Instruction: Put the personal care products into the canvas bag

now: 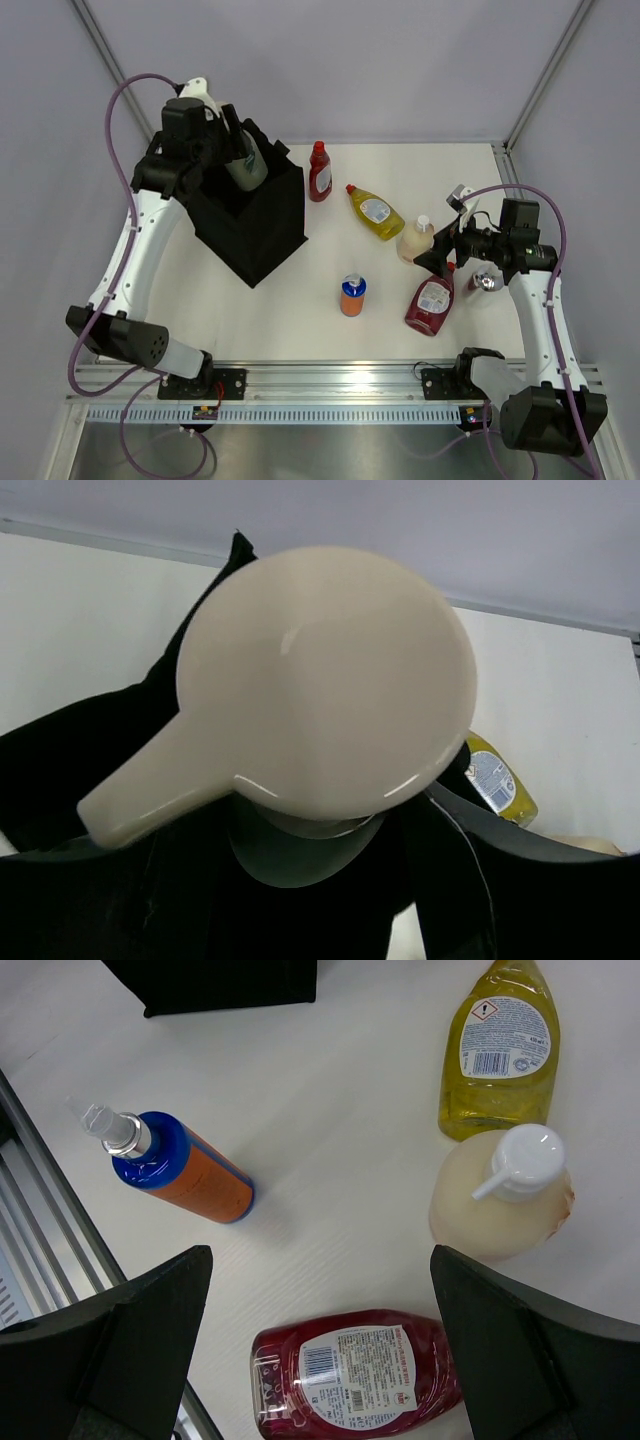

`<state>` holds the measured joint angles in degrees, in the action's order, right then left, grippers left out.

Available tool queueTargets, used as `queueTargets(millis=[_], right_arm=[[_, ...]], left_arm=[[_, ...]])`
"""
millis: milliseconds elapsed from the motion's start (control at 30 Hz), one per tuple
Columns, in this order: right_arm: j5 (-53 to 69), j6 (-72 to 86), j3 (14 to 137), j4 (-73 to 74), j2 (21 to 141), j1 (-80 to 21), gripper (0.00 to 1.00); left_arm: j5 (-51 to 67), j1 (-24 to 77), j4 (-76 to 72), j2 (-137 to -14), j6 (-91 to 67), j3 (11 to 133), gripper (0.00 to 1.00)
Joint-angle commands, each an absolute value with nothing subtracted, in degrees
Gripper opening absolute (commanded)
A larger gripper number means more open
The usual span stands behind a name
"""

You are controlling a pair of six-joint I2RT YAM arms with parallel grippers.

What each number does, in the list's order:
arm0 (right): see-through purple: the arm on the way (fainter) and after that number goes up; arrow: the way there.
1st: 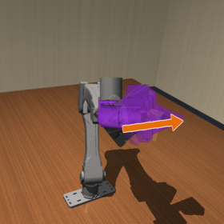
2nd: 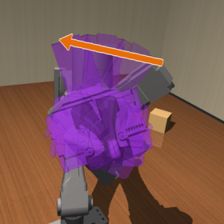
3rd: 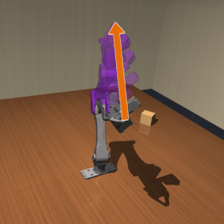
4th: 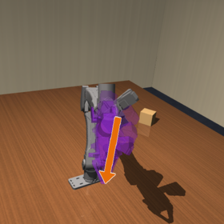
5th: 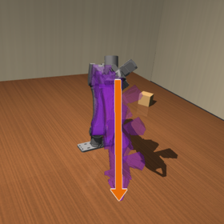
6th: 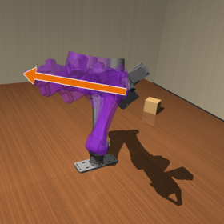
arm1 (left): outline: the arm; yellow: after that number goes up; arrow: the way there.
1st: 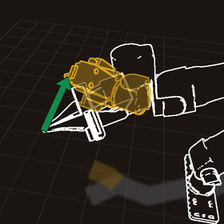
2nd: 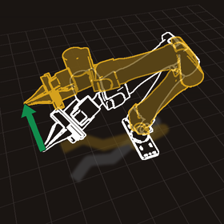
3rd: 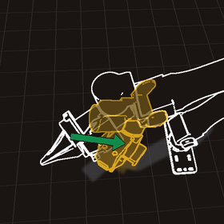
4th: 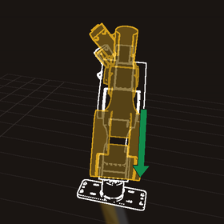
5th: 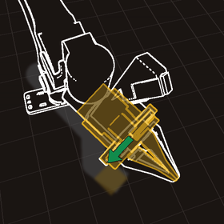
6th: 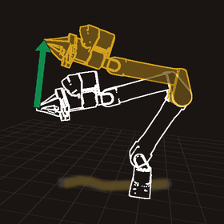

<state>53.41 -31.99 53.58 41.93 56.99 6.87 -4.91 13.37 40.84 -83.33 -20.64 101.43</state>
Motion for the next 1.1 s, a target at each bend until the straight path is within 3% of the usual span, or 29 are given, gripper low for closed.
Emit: queueTargets(millis=[0,267,433,500,600,700,833,933,1067], right_arm=[[52.9,-33.1,53.5,41.9,57.2,6.9,1.0],[52.5,-33.3,53.8,42.4,58.6,6.9,1.0],[51.7,-33.3,53.6,42.0,59.0,6.9,1.0],[51.4,-33.3,53.5,42.0,59.1,6.9,0.99],[51.1,-33.3,53.4,42.0,59.2,6.9,0.99],[50.9,-33.5,53.4,41.9,59.2,6.9,1.0],[50.4,-33.7,53.4,42.0,59.9,6.9,0.99],[50.3,-34.1,53.4,42.4,60.3,6.9,1.0],[50.6,-34.5,53.1,42.1,60.3,6.9,1.0]], left_arm=[[-5.3,15.9,23.8,-80.8,-18.0,98.1,0.0],[-0.5,17.0,13.6,-81.5,-18.6,83.1,0.0],[2.6,17.3,9.9,-84.3,-20.4,80.2,0.02],[3.9,17.4,9.1,-85.0,-20.6,79.2,0.15],[4.8,17.3,7.8,-85.8,-20.8,78.2,0.5],[5.4,17.3,6.9,-86.0,-21.3,77.3,0.76],[6.6,17.3,6.7,-86.1,-21.0,76.8,0.78],[7.2,17.3,7.3,-86.0,-20.5,77.3,0.91],[7.5,17.3,8.8,-85.2,-18.8,79.6,0.95]])
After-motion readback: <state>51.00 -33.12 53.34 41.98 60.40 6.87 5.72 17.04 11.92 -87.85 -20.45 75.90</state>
